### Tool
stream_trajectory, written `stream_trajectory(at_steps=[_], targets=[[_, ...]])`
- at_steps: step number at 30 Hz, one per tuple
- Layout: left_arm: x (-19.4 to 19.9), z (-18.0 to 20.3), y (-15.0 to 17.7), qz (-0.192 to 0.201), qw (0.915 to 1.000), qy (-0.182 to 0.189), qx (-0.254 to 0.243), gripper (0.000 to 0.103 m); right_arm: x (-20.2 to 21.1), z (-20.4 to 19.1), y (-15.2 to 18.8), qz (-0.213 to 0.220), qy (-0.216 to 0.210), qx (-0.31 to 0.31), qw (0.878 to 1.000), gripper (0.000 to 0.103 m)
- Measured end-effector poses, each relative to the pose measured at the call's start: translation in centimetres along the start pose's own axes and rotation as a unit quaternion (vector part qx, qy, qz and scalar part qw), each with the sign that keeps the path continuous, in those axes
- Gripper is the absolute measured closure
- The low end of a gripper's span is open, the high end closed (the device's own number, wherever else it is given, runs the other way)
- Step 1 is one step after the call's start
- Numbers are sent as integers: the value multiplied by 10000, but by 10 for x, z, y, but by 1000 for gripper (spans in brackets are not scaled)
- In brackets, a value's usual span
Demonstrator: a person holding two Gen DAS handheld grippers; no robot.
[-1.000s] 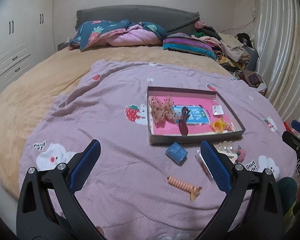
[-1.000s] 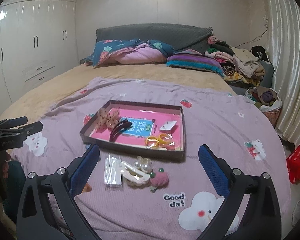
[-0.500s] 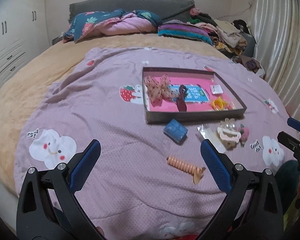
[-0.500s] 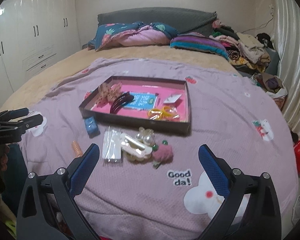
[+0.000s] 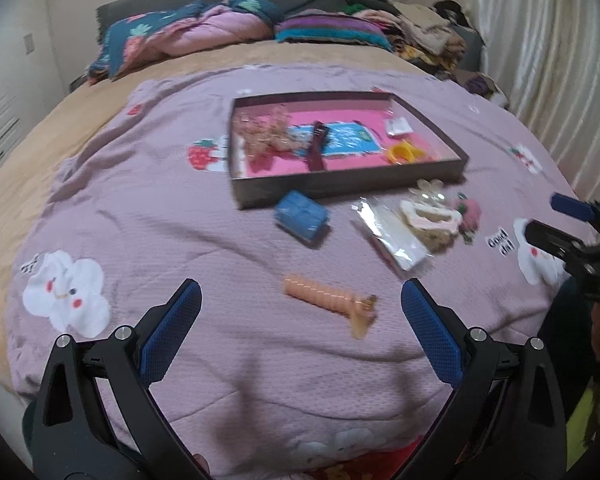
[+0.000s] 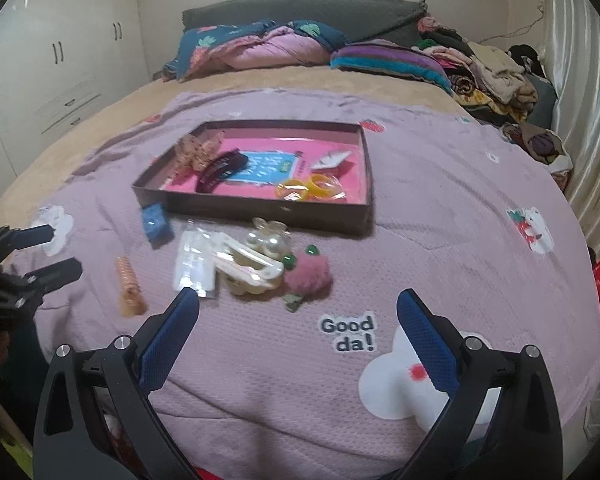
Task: Organize jewelry
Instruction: 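Move both tools toward the clear bag and pink pompom clip, then grasp the clear plastic bag with the left tool while the right tool grasps the pink pompom clip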
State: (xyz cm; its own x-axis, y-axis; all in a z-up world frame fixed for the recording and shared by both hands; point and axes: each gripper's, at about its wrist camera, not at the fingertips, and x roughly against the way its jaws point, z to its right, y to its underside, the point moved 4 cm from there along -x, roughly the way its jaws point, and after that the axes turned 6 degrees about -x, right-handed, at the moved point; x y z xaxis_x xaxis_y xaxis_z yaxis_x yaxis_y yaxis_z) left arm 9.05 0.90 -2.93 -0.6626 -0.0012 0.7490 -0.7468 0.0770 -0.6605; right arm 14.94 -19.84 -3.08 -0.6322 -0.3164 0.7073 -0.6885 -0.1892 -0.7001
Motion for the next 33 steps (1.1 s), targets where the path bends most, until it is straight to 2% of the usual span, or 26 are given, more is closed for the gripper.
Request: stream_trajectory(at_steps=[5,10,13,18,20,25,30,33], targets=[[-14,22,-4,-82,9993,282,-245,10,-15,18,2,-105,144,-98,9998,4],[-30,32,-12,-240,9978,578,-223,11,-29,27,2,-252,117,-159,9995,5],[-40,37,-19,-303,9966,747,-178,21,-39,28,1,-387,-76,-260,9989,5],[-56,45,-28,-453,9940,984,-153,34,-61,32,0,-621,-126,-330,9974,6],[-61,48,-30,-522,9925,1100,-121,37,-71,34,-2,-749,-233,-394,9961,17],[-73,53,-33,-670,9902,1219,-148,38,-90,31,-4,-985,-308,-321,9941,21],[-85,61,-33,-830,9882,1260,-260,38,-101,27,-9,-1013,-328,-141,9942,24],[-91,63,-34,-891,9879,1232,-296,38,-106,29,-16,-1034,-500,-194,9932,33]])
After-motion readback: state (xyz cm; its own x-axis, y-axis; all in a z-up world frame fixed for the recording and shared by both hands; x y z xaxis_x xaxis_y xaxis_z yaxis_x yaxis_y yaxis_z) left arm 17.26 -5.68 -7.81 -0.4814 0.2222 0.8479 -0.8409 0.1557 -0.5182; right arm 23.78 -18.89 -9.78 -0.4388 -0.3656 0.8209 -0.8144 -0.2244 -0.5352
